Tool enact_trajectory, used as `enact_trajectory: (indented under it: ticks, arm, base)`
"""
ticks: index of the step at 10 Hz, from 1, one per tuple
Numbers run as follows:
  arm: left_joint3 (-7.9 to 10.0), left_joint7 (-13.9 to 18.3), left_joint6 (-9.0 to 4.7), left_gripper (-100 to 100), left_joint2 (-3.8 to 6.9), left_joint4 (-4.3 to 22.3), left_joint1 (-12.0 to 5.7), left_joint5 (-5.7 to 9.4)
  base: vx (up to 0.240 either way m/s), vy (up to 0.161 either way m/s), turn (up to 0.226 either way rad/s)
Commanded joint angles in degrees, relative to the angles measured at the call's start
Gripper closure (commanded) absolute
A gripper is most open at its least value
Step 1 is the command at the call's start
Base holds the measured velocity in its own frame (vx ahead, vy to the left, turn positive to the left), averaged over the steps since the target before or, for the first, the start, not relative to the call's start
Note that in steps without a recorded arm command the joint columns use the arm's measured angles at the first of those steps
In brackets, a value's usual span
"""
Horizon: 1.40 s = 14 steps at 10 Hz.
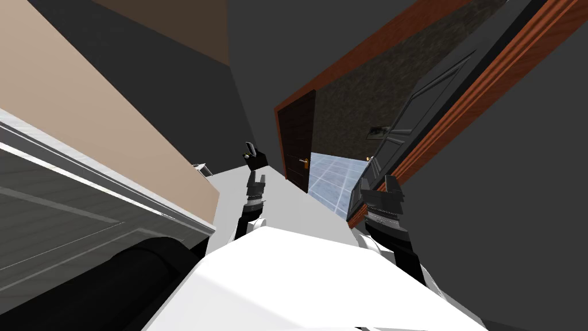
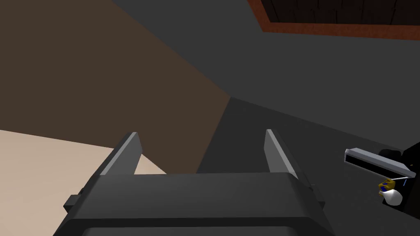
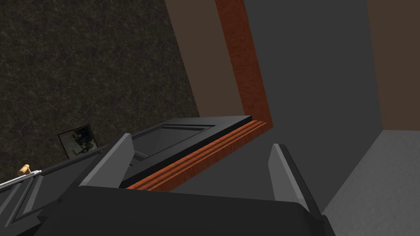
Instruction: Push the door open
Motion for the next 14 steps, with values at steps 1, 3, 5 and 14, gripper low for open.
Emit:
enact_trajectory:
  ticks: [1,3,5,14]
  arm:
    - [-0.23,0.2,0.15,-100,0.47,2.2,-1.47,-0.02]
    - [-0.47,0.4,0.31,-100,0.91,4.6,-3.03,-0.05]
    - [-0.69,0.5,0.45,-100,1.24,6.7,-4.45,-0.07]
    - [-1.98,1.5,1.3,-100,2.75,19.4,-12.81,-0.21]
  base:
    - [0.053,0.017,-0.061]
    - [0.09,0.031,-0.054]
    - [0.086,0.05,-0.047]
    - [0.08,0.042,-0.056]
